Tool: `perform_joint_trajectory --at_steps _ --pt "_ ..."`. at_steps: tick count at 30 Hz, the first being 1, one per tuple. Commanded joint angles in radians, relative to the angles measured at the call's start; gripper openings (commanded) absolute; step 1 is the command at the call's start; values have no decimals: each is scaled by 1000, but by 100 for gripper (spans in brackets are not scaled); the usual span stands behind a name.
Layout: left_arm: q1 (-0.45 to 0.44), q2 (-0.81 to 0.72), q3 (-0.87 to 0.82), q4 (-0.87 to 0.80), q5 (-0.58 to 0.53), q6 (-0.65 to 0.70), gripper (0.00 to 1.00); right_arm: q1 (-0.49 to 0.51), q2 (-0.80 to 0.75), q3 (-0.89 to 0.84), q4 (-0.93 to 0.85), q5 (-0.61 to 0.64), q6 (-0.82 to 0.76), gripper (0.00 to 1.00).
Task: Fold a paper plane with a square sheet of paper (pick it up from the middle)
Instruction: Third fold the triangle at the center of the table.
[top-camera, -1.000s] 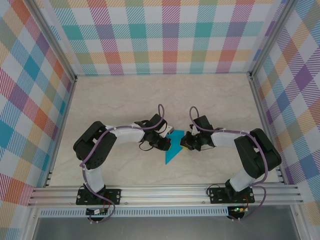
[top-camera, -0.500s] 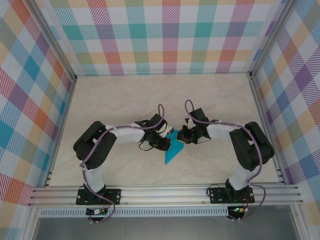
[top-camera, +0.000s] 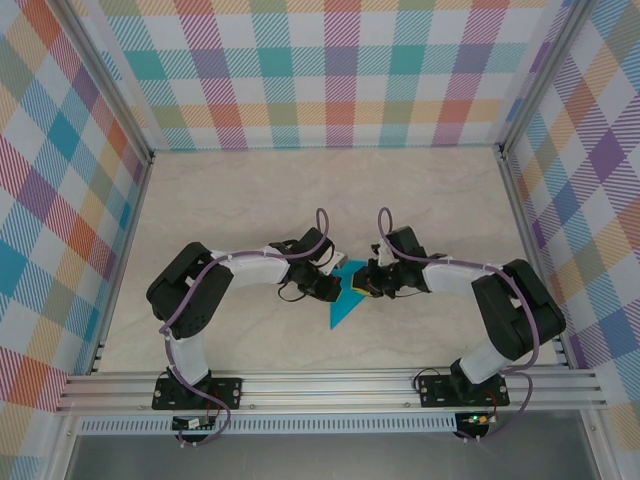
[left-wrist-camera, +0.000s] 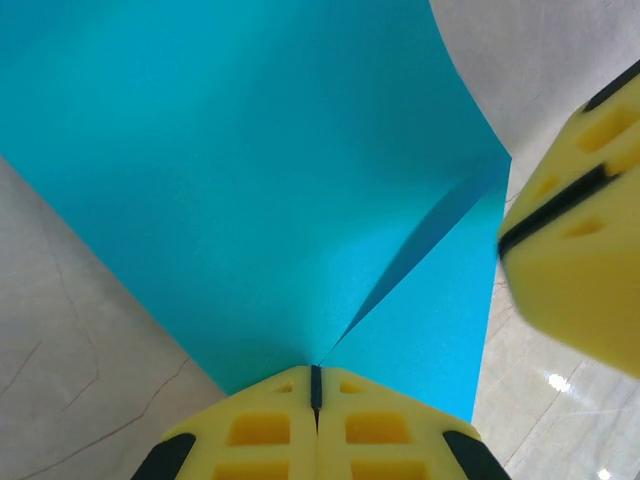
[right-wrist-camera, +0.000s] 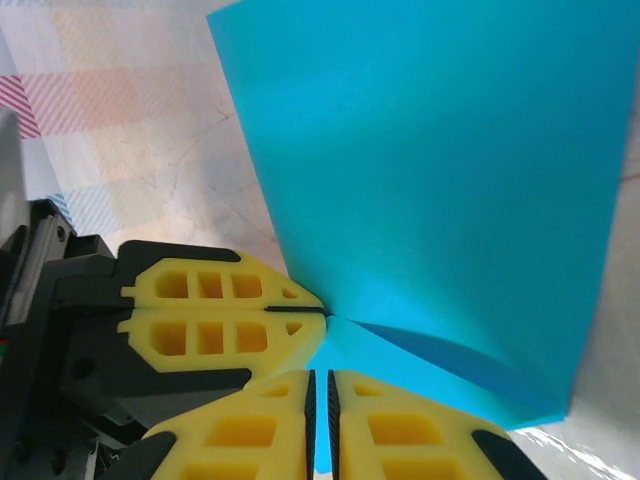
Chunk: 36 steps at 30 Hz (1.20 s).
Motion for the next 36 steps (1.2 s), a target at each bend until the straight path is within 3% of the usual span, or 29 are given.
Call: perform_joint_trajectory --at_steps 1,5,8,14,16,19,22,28,36 --pt "3 -4 20 -57 2 0 3 8 57 -8 19 -3 7 13" --pt "3 -36 41 -91 1 5 9 8 100 -6 -47 67 -38 11" --pt "3 -84 47 -96 -19 -17 23 8 106 -18 -45 83 -41 10" --pt "2 -229 36 -97 -143 -126 40 8 93 -16 -51 96 -28 10" --pt "2 -276 20 -95 -169 -169 37 8 90 -18 -47 96 -22 10" --pt "-7 -335 -33 -53 -156 -276 22 8 87 -22 -48 101 -14 10" --pt "-41 -350 -81 -26 -143 -373 15 8 84 -24 -46 102 -8 10" --pt "-128 -291 -169 170 -164 -530 9 8 85 -26 -41 98 -8 10" --pt "-141 -148 -148 206 -228 -524 4 8 86 -21 -43 86 -14 10"
